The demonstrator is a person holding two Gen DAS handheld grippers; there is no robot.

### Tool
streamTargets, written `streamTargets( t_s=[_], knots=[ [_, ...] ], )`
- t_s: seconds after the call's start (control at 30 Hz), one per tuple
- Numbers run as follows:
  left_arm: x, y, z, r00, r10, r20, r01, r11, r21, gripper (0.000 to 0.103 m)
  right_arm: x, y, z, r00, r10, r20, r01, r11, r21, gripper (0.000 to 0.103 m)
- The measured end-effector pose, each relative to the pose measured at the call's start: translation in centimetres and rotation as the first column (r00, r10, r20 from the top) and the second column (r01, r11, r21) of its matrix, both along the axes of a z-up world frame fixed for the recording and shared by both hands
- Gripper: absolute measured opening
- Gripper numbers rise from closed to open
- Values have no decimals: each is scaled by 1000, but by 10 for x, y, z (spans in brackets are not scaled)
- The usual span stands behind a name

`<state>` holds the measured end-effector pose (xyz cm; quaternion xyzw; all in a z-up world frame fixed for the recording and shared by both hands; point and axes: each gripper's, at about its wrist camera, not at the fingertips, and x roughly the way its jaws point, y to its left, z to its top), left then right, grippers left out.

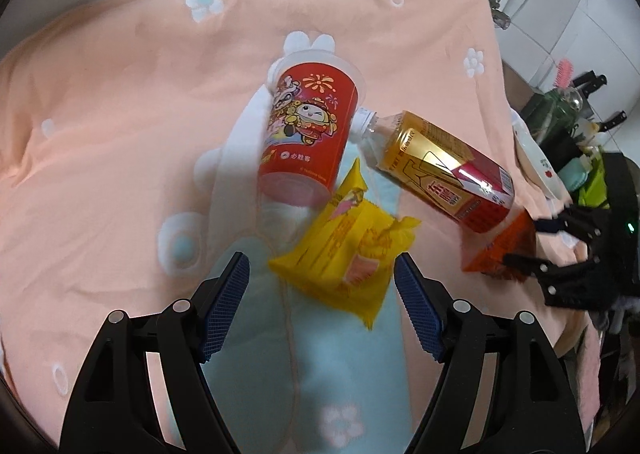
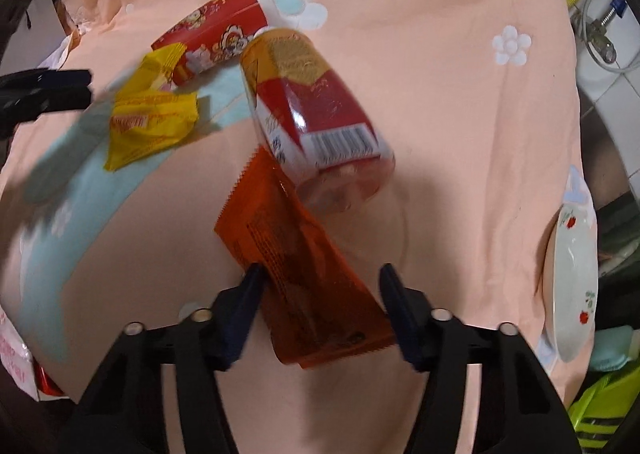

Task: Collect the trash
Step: 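Grasp the orange wrapper with the right tool while the left tool grasps the yellow wrapper, then lift the orange wrapper toward the basket with the right tool while the left tool holds the yellow wrapper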

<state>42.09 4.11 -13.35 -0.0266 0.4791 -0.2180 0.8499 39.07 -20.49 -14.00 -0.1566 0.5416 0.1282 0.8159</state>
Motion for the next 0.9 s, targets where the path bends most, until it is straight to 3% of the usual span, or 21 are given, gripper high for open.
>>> streamTargets(
  t_s=[0.07, 0.17, 0.27, 0.33, 0.43, 0.7, 0.9],
  knots=[
    [7, -4, -5, 1000, -4, -10, 4, 1000, -4, 72, -6, 0, 1, 1000, -4, 1, 4, 1000, 10, 44],
    [19, -10, -17, 999, -2, -44, 2, 1000, -12, 59, -14, -2, 3, 1000, -23, 4, 23, 999, 34, 35],
    [28, -14, -28, 997, 2, -71, -3, 1000, -20, 37, -23, -3, 6, 999, -47, 17, 47, 998, 50, 29],
    [28, -16, -33, 997, -7, -74, 5, 999, -36, 7, -29, -4, 10, 997, -62, 38, 59, 996, 71, 26],
    [17, -14, -29, 999, -4, -48, 2, 999, -48, 0, -38, -6, 15, 994, -99, 56, 92, 990, 111, 23],
    [-32, 30, 2, 989, 146, 2, -145, 985, -98, 0, -71, 2, 34, 989, -113, 91, 95, 978, 186, 22],
    [-83, 63, 25, 977, 209, 52, -202, 973, -115, 0, -93, 17, 39, 990, -106, 94, 79, 963, 258, 21]
  ],
)
